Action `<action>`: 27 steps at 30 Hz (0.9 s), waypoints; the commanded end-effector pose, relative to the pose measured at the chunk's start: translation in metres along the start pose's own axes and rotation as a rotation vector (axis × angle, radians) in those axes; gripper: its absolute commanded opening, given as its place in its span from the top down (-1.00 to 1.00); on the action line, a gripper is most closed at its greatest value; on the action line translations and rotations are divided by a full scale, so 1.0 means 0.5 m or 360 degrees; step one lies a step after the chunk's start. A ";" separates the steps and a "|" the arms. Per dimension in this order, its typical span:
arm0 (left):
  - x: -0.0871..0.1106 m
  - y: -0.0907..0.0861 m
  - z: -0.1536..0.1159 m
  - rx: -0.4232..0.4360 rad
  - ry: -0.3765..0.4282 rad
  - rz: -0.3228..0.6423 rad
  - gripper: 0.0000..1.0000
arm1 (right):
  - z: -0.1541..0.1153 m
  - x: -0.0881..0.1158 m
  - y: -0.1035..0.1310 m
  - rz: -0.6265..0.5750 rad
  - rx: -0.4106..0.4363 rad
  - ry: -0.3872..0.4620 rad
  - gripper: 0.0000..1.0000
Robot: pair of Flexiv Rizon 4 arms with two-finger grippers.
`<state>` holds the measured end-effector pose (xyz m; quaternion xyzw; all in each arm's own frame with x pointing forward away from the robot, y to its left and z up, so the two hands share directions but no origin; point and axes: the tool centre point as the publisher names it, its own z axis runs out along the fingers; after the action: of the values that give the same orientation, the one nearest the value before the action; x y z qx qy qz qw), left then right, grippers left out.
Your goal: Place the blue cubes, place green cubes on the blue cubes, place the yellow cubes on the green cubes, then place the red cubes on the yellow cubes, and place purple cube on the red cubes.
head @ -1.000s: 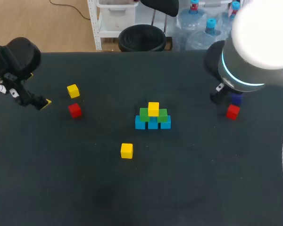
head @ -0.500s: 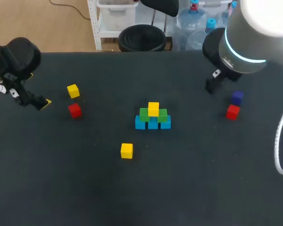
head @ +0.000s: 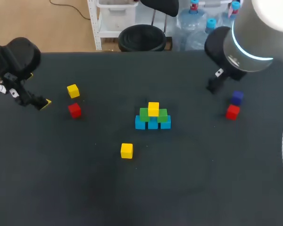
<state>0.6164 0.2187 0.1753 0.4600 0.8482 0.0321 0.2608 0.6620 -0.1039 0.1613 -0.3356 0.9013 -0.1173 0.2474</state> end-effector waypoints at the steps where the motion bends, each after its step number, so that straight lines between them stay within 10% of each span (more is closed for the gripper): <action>1: 0.001 0.002 0.001 0.0004 -0.0004 0.0002 -1.00 | -0.020 0.036 0.016 -0.0014 0.0076 -0.0030 -1.00; 27: 0.001 0.002 0.001 0.0004 -0.0004 0.0002 -1.00 | 0.058 0.110 0.080 0.0129 0.0332 0.0007 -1.00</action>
<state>0.6164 0.2187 0.1753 0.4600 0.8482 0.0321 0.2608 0.6148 -0.1166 0.1111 -0.2781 0.8941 -0.1959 0.2913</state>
